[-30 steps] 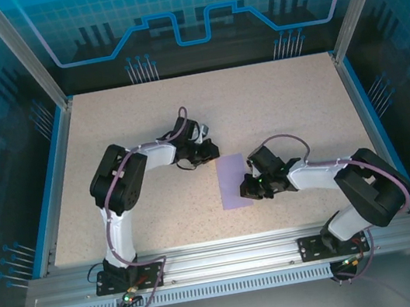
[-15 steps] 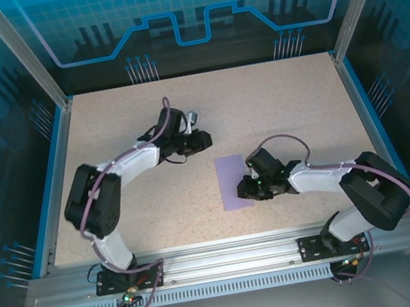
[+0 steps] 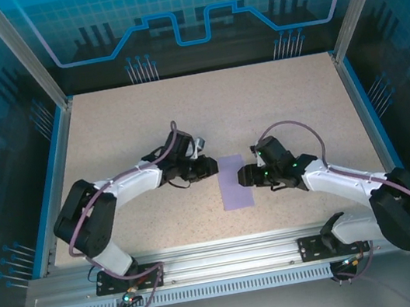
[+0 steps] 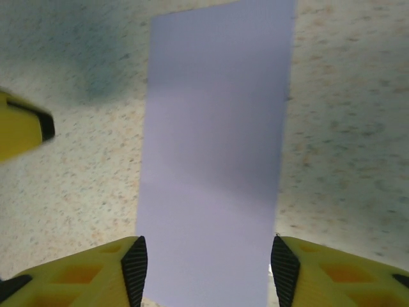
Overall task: Fold a paper plane with a square sheet of paper (fold left side to right side)
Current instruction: Fold the triangle a second time at the center of the table.
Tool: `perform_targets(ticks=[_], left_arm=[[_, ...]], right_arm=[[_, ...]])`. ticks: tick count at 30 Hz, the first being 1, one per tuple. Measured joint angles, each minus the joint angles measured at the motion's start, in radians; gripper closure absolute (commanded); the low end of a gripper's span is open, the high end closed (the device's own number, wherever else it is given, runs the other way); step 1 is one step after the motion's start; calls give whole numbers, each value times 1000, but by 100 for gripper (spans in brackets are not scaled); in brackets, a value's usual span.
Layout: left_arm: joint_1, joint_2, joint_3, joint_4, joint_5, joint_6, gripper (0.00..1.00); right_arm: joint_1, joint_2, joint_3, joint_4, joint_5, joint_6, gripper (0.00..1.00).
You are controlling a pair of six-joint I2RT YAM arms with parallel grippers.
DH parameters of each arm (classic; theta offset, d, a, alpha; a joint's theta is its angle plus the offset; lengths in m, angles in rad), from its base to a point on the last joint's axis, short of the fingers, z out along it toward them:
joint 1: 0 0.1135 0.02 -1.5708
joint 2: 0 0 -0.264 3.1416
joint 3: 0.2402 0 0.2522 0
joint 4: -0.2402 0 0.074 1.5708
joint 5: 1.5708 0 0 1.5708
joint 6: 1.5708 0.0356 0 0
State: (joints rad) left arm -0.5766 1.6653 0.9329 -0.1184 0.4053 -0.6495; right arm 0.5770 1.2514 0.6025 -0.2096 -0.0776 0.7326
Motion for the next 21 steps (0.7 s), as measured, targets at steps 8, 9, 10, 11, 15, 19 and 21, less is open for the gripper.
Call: perform_targets(ticks=[8, 9, 10, 11, 15, 19, 21], left_arm=[[-37, 122, 10, 29, 11, -26, 73], [-41, 135, 14, 30, 11, -27, 73], [-43, 149, 17, 34, 11, -30, 73], [-47, 162, 21, 36, 11, -31, 73], [-51, 180, 22, 38, 11, -32, 74], [-52, 180, 22, 38, 10, -32, 74], [-53, 180, 22, 38, 9, -32, 74]], right_arm=[[-63, -28, -27, -33, -39, -14, 18], [-71, -31, -36, -32, -48, -13, 15], [-77, -31, -45, -31, -61, -9, 12], [-82, -31, -53, -30, -72, -9, 10], [-96, -31, -65, -30, -119, -8, 8], [-108, -27, -60, -45, -170, -12, 10], [-117, -13, -49, -60, -196, -15, 15]])
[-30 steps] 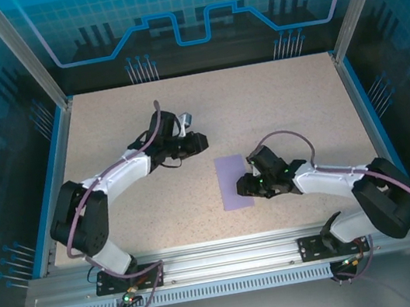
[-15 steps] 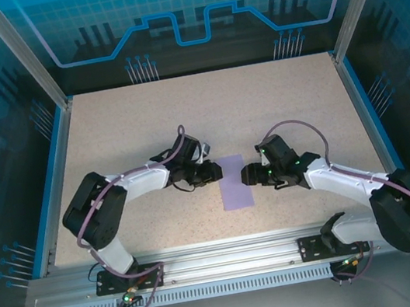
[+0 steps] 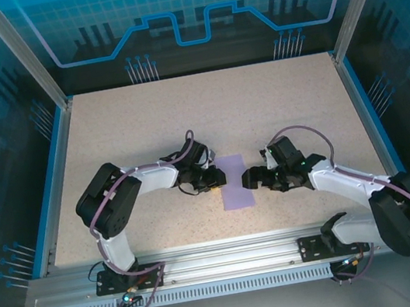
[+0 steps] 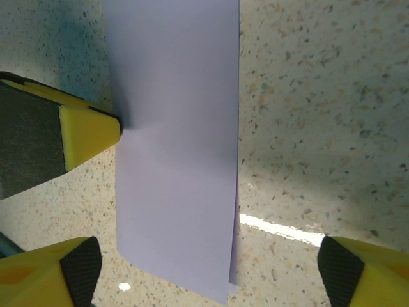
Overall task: Fold a paper plane with a square sheet of paper (fold left side to right side)
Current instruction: Fold the triangle a second time at the center of the table.
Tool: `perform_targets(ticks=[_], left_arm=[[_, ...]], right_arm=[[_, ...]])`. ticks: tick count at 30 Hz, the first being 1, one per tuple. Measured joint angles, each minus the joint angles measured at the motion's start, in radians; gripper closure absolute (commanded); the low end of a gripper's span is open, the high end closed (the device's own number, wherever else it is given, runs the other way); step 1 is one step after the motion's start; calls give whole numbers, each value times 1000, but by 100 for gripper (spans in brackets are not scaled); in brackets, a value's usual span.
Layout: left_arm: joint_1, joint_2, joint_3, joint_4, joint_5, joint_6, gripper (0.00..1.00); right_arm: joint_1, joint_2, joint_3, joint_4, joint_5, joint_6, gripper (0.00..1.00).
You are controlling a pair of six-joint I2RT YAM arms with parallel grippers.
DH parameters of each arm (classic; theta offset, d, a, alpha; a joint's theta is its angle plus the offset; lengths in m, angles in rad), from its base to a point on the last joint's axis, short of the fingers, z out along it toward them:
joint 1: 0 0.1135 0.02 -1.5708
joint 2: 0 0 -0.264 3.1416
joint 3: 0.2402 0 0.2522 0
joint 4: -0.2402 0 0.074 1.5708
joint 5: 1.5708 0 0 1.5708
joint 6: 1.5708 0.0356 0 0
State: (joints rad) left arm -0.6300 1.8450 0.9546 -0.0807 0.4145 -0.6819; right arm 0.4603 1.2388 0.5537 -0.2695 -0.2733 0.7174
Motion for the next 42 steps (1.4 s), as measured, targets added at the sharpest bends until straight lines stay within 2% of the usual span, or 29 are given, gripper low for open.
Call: perform_targets(ticks=[9, 20, 34, 39, 42], left_arm=[[-2, 0, -2, 3, -6, 0, 75], [-2, 0, -2, 5, -7, 0, 75], [-3, 0, -9, 19, -6, -1, 75], [-5, -4, -13, 28, -6, 0, 72], [-8, -10, -16, 34, -7, 0, 64]], right_arm=[[-8, 118, 28, 5, -111, 14, 29], [-7, 169, 28, 52, -159, 41, 32], [-1, 217, 31, 80, -182, 72, 41], [8, 221, 31, 142, -192, 95, 44], [8, 220, 31, 171, -192, 104, 45]])
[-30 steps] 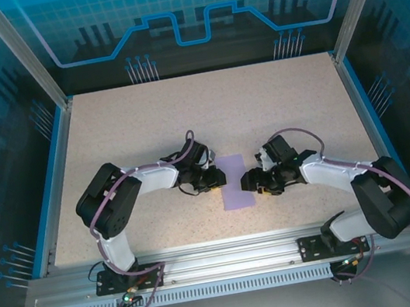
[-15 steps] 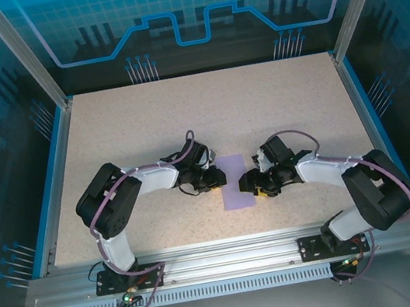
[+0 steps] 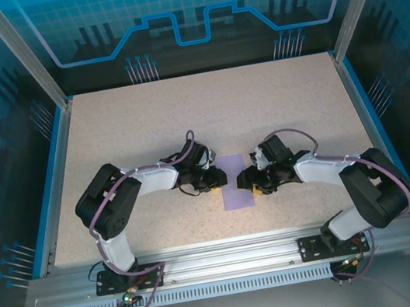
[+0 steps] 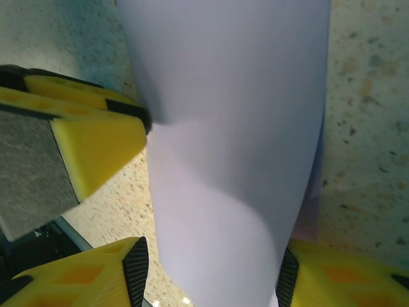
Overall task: Fold a paper plane with a square sheet of paper (fold left side to right side)
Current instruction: Fold the triangle a second time at the center of the table.
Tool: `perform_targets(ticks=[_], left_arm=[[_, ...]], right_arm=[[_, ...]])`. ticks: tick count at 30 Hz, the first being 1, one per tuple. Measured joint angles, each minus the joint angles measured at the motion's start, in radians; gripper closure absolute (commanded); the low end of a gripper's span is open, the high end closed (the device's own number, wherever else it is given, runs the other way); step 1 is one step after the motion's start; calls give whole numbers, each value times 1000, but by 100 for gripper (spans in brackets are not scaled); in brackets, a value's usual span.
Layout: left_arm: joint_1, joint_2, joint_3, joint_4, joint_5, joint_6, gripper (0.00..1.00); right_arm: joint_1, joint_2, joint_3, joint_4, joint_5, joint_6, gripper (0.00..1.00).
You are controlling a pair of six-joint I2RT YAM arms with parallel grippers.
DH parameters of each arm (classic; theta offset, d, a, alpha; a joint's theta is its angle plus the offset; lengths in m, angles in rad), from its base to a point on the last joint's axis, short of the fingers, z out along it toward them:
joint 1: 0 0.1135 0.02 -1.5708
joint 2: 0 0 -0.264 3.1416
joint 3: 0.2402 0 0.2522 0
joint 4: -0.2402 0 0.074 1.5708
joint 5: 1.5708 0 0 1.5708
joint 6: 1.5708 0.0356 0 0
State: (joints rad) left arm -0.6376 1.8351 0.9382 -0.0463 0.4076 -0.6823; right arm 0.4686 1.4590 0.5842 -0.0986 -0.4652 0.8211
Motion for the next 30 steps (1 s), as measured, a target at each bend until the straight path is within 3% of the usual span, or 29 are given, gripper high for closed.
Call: perform_targets(ticks=[6, 17, 24, 30], left_arm=[[-2, -61, -16, 0, -13, 12, 51], [-25, -400, -172, 63, -83, 145, 37], [-206, -518, -189, 10, -214, 297, 30], [-396, -468, -129, -85, -359, 399, 28]], right_arm=[[-7, 0, 0, 19, -2, 14, 45], [-36, 3, 1, 33, -39, 47, 47], [-54, 14, 62, 21, -50, 51, 47], [-59, 25, 98, 10, -61, 51, 48]])
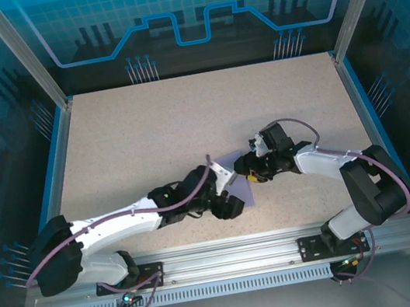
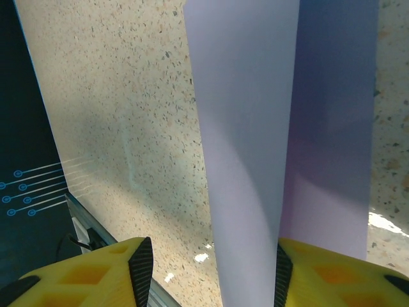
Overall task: Fold a paper plane with a square sheet of paper (fold left side to right side)
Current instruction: Fold the triangle a second time at the center of the table.
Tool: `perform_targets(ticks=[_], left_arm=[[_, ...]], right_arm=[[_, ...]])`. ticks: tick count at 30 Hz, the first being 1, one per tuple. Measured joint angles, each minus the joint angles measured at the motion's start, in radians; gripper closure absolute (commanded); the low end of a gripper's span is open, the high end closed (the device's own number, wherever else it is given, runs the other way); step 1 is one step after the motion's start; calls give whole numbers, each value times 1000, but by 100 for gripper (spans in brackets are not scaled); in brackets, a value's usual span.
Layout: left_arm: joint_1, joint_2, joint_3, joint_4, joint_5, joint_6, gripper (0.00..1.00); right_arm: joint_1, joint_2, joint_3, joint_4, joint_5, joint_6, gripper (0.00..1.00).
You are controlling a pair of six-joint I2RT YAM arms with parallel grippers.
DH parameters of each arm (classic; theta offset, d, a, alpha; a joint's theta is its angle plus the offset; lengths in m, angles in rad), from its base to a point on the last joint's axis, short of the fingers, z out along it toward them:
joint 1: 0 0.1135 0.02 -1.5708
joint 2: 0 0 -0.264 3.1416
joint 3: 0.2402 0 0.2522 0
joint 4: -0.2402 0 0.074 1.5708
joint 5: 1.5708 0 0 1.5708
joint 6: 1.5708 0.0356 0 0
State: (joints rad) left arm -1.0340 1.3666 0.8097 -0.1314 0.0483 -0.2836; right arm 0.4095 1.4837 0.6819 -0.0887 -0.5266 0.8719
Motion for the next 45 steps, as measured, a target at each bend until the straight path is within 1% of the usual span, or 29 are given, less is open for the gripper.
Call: perform_targets(ticks=[4, 8, 20, 23, 26, 29, 31, 34, 39, 45], left_arm=[[-77, 107, 100, -41, -85, 46, 27], [-119, 209, 178, -75, -152, 72, 27], [-148, 396, 297, -162, -333, 77, 25], [-149, 428, 326, -182, -379, 77, 28], [-149, 451, 348, -189, -404, 77, 35], [-149, 458, 356, -198, -422, 80, 49], [-149, 458, 357, -203, -430, 81, 60], [-149, 458, 357, -204, -435, 83, 70], [-149, 455, 354, -204, -434, 88, 83], [-139, 429, 335, -199, -406, 95, 92]], right_arm=[[0, 8, 16, -13, -3, 0, 48], [0, 14, 25, -22, -6, 0, 48], [-2, 29, 32, -34, -6, 0, 48], [-5, 31, 32, -34, -6, 0, 49], [-5, 33, 33, -34, -6, 0, 49], [-5, 35, 32, -34, -5, 0, 49], [-5, 37, 32, -36, -6, 0, 49], [-5, 37, 33, -44, -5, 0, 49], [-5, 39, 37, -69, -3, -10, 48], [-5, 43, 51, -85, 3, -23, 48]])
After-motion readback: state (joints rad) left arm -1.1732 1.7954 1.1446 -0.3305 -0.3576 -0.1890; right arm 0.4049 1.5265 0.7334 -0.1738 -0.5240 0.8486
